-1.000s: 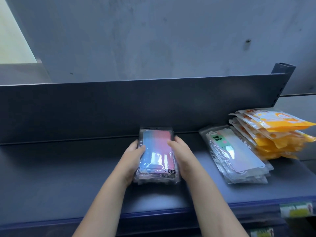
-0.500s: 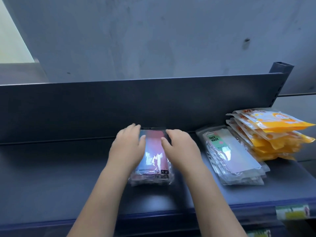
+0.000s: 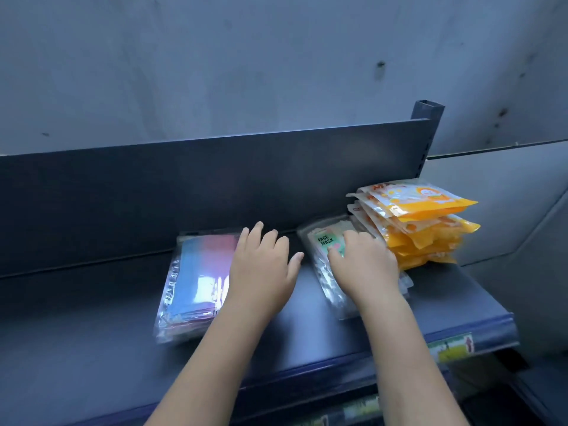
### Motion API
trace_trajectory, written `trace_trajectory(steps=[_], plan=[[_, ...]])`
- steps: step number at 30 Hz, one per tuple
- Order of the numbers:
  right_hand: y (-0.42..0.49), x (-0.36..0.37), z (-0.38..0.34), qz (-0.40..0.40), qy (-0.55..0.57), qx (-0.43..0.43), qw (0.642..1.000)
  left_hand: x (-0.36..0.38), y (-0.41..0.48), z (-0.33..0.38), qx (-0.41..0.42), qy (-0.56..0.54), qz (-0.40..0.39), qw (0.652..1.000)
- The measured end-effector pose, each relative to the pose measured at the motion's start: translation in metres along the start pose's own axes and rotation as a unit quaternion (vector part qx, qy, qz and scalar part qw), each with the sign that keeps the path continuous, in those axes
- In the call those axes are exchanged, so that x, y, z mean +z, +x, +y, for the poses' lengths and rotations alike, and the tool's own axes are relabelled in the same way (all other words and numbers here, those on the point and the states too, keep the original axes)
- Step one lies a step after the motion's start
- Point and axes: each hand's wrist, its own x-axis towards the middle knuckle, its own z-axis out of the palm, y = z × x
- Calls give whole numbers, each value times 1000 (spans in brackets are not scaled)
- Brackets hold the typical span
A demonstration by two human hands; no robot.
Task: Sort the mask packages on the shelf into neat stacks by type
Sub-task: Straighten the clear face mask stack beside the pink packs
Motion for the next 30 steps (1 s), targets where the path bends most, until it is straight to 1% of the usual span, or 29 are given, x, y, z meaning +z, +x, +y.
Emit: trace_trajectory(steps=[2,3,5,7,10,12,15,19,22,25,28,30], plan=[[4,2,12,-36,26,26,999,7,3,14,-9,-44,-23,999],[6,3,16,-48,40,34,997,9,4,21,-24,-77,-49,996],[8,4,23,-59,56,47,996,13,6,33,-74,-171,-99,977],[11,5,27,-69,61,51,994,11,7,45,-127,-279,-125,944],[15,6,31,-90,64,50,993,9,7,56,-193,-422,-139,875],[16,7,32,-99,65,45,992,11,7,60,-219,-478,-134,840],[14,10,29,-108,86,33,990,12,6,64,-236,-525,-111,810],[11,15,27,-130,190,17,973,9,3,68,-249,-550,-90,792],[9,17,23,-121,213,7,969,10,0,65,-249,-554,-81,790],[6,23,17,-121,247,-5,962,11,-2,58,-272,-547,-69,789],[7,27,14,-122,340,-2,932,9,-5,47,-303,-526,-55,793],[12,27,17,-111,394,20,912,7,-8,41,-317,-517,-51,794]])
